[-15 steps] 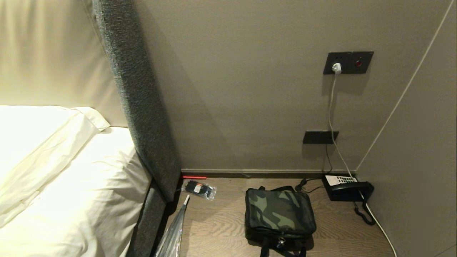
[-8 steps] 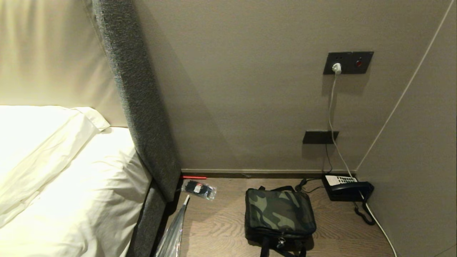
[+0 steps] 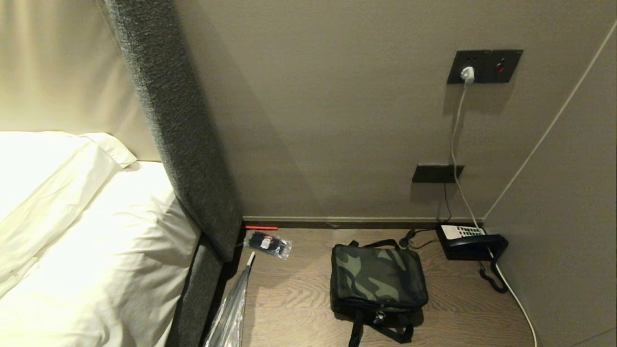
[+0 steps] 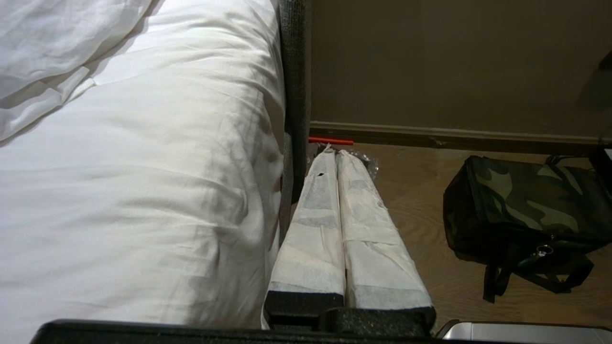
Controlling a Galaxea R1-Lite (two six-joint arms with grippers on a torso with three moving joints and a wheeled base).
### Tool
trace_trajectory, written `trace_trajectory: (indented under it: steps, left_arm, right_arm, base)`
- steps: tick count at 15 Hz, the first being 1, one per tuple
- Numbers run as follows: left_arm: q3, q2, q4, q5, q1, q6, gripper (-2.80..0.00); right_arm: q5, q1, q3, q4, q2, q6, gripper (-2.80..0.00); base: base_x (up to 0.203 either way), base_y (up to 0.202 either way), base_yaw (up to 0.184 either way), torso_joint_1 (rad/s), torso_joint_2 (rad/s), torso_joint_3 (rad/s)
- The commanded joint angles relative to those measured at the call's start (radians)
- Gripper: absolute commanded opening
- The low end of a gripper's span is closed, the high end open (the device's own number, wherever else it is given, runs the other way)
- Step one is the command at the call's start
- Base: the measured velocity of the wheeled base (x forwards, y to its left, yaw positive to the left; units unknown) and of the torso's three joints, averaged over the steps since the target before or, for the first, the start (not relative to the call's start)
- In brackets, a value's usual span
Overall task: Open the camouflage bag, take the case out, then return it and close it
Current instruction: Open the top of the storage box
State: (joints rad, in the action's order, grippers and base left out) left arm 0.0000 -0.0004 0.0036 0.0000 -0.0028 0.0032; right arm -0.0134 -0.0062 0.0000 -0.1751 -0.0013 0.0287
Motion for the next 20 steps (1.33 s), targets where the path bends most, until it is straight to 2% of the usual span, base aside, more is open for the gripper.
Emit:
trace_trajectory:
  steps: [1,20]
  left_arm:
    - [0.000,0.000,-0.001,0.000,0.000,0.006,-2.80]
    - [0.002,0.000,-0.002,0.003,0.000,-0.015,-2.80]
  right_arm:
    - [0.000,0.000,0.040,-0.001,0.001,0.000,-2.80]
    - [0.000,0.000,0.040,-0.001,0.001,0.000,-2.80]
  base:
    - [0.000,0.000,0.000,0.002,0.00,-0.205]
    - [0.000,0.000,0.000,0.002,0.00,-0.197]
